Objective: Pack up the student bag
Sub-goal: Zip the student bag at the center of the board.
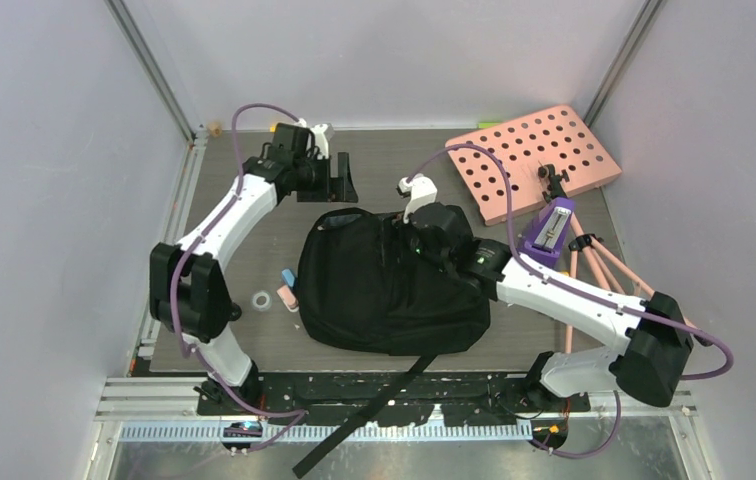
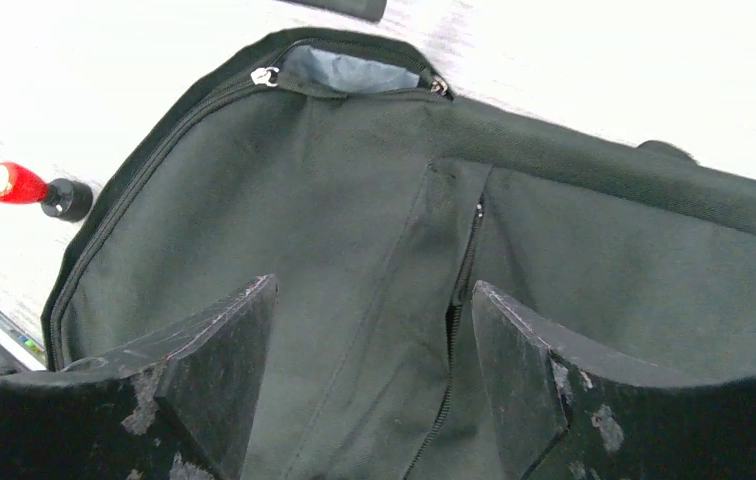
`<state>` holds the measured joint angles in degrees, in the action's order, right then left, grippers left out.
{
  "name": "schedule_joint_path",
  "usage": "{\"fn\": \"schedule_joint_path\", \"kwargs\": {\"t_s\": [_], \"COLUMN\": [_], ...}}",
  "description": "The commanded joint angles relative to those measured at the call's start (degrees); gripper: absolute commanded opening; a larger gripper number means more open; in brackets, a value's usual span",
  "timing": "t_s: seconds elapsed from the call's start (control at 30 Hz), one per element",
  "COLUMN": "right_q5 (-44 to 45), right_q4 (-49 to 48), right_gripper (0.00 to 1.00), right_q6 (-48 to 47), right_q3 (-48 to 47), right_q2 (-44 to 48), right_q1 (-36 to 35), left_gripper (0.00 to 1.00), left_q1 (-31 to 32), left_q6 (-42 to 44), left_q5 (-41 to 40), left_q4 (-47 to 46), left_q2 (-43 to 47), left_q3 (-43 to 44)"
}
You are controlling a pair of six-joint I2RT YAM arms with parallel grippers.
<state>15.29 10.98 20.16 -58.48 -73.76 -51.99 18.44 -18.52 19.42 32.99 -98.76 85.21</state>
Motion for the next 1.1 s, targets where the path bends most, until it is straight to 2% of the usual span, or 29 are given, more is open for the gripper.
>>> {"fn": "schedule_joint_path", "kwargs": {"t_s": [0.0, 0.17, 0.27, 0.37, 0.53, 0.67, 0.77, 1.07], "right_q5": [-3.8, -11.1, -16.3, -21.4, -25.5, -24.6, -24.3, -23.2], "right_q4": [-4.4, -8.9, -9.9, -12.2, -12.9, -12.0, -11.4, -6.5], "right_gripper": [0.77, 0.77, 0.75, 0.74, 0.71, 0.67, 0.66, 0.65], "right_q6": [2.6, 0.4, -2.0, -7.5, -15.9, -21.8, -24.1, -30.5], "right_q3": [-0.9, -1.8, -3.4, -5.5, -10.5, -16.9, -20.5, -27.7], "right_q2": [-1.3, -5.4, -8.5, -12.6, -20.0, -27.7, -31.4, -39.8], "right_q1": [0.9, 2.7, 3.8, 4.2, 4.3, 4.5, 4.5, 4.5], "left_gripper": [0.89, 0.96, 0.96, 0.91, 0.76, 0.61, 0.54, 0.19], "left_q1": [0.1, 0.0, -0.4, -0.6, -0.8, -0.9, -0.9, -0.9], "left_q6": [2.5, 2.7, -0.1, -3.3, -5.7, -6.1, -6.9, -7.3], "left_q5": [-8.4, -14.2, -16.3, -16.0, -14.4, -15.6, -16.0, -15.9], "left_q4": [1.3, 5.1, 5.6, 3.8, 1.1, -0.1, -3.2, -7.0], "left_q2": [10.1, 18.2, 22.6, 26.8, 28.8, 27.8, 28.2, 26.5], "left_q3": [-2.5, -9.8, -16.4, -22.2, -27.6, -29.6, -31.7, -33.2]}}
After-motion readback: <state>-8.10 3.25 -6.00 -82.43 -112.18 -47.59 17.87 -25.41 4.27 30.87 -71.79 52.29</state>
